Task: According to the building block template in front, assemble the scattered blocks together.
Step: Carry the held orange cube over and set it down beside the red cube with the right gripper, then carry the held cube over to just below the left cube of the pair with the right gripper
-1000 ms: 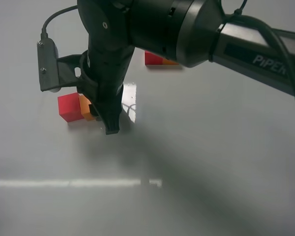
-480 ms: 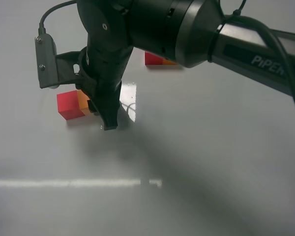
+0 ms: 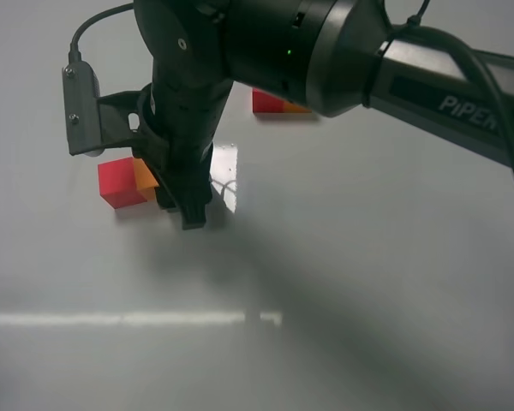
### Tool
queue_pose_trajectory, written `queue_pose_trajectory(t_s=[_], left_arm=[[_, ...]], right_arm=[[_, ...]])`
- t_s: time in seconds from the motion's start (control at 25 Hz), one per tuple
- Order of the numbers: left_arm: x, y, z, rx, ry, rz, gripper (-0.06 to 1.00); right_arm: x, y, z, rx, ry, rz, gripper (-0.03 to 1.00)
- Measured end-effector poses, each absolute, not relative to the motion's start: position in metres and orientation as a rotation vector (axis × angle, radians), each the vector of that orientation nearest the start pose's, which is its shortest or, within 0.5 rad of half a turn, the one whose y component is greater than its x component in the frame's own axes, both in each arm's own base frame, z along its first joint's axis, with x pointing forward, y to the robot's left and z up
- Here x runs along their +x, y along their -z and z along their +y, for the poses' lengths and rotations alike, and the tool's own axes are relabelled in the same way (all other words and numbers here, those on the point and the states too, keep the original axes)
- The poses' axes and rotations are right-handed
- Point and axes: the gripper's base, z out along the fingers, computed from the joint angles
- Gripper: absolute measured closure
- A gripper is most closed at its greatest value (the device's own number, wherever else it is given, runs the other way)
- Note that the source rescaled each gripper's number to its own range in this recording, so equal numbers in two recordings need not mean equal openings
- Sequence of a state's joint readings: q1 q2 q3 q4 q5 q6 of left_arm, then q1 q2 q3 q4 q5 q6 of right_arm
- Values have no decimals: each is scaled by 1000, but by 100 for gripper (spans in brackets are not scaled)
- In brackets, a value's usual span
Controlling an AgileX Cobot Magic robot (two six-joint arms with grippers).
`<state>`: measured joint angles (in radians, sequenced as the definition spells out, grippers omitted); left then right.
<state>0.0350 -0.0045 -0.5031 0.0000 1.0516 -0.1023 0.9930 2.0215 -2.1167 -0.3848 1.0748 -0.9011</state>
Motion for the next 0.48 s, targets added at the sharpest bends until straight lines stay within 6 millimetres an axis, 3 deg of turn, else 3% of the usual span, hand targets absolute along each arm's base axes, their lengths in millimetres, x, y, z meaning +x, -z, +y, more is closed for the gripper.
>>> queue_pose_trajectory(t_s=[0.16, 0.48], left_arm=[[-6, -279, 0, -139, 42, 2023, 91], [-6, -279, 0, -139, 42, 2023, 91]], right_arm=[[265, -367, 372, -2000, 422, 1313, 38], [260, -377, 386, -1887, 354, 1203, 37]])
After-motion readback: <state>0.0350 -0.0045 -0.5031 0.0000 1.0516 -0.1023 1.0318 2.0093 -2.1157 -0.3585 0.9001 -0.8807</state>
